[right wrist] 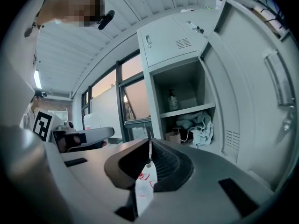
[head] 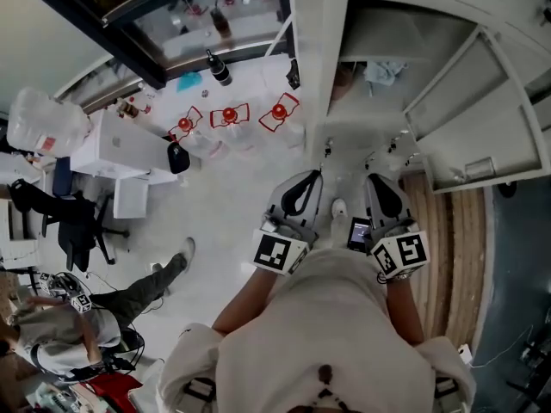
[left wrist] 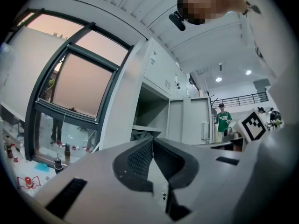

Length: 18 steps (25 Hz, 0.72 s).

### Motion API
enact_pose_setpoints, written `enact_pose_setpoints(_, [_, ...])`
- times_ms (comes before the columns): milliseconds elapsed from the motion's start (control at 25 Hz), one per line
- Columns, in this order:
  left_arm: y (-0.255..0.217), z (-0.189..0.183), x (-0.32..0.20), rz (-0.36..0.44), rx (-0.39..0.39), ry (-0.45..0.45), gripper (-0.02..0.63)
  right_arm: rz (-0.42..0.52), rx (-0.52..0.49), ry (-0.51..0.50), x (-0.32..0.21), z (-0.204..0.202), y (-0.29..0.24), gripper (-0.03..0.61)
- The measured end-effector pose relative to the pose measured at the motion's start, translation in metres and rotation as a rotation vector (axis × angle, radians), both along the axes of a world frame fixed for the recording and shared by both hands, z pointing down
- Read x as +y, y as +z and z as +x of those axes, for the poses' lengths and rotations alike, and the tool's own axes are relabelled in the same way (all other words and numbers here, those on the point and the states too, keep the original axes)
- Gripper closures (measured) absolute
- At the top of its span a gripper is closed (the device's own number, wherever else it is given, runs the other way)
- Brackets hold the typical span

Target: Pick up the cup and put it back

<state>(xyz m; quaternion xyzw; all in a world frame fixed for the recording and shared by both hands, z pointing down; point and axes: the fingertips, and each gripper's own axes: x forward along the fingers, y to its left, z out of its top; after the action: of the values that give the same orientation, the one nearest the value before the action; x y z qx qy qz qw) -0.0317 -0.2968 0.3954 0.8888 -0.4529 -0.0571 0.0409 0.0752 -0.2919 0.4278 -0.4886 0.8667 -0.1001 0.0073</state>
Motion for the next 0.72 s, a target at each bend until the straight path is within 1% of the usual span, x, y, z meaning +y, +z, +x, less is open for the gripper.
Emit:
enact_pose_setpoints(160, [-0.004, 0.004, -0.030, 0.002, -0.002, -0.064, 0.604, -0.017, -0.003, -0.061, -0.041, 0.008, 0.001, 0.551])
enact_pose_setpoints(360, [-0.008, 0.013, -0.064, 0.015, -0.005, -0.127, 0.604, -0.003, 0.019, -0.142, -0.096, 0.008, 0.001, 0.542])
enact_pose_setpoints(400, [-0.010, 0.015, -0.070, 0.018, -0.004, -0.140, 0.604, -0.003, 0.023, -0.159, -0.106, 0.007, 0.002, 0.518])
enact_pose_setpoints(440, [-0.011, 0.017, -0.074, 0.023, -0.004, -0.155, 0.604, -0.004, 0.026, -0.178, -0.117, 0.005, 0.003, 0.472])
enact_pose_setpoints(480, [-0.013, 0.018, -0.078, 0.027, -0.005, -0.169, 0.604, -0.008, 0.031, -0.197, -0.127, 0.003, 0.005, 0.408])
enact_pose_setpoints(520, [-0.014, 0.019, -0.082, 0.031, -0.005, -0.184, 0.604, -0.011, 0.040, -0.215, -0.138, 0.001, 0.008, 0.362])
enact_pose_setpoints(560, [-0.016, 0.020, -0.085, 0.035, -0.007, -0.199, 0.604, -0.013, 0.052, -0.229, -0.149, -0.002, 0.012, 0.332])
enact_pose_setpoints(600, [-0.018, 0.022, -0.087, 0.038, -0.008, -0.213, 0.604, -0.013, 0.066, -0.241, -0.159, -0.003, 0.016, 0.312])
enact_pose_setpoints(720, [-0.020, 0.023, -0.093, 0.039, -0.014, -0.255, 0.604, -0.022, 0.100, -0.257, -0.190, -0.006, 0.030, 0.286])
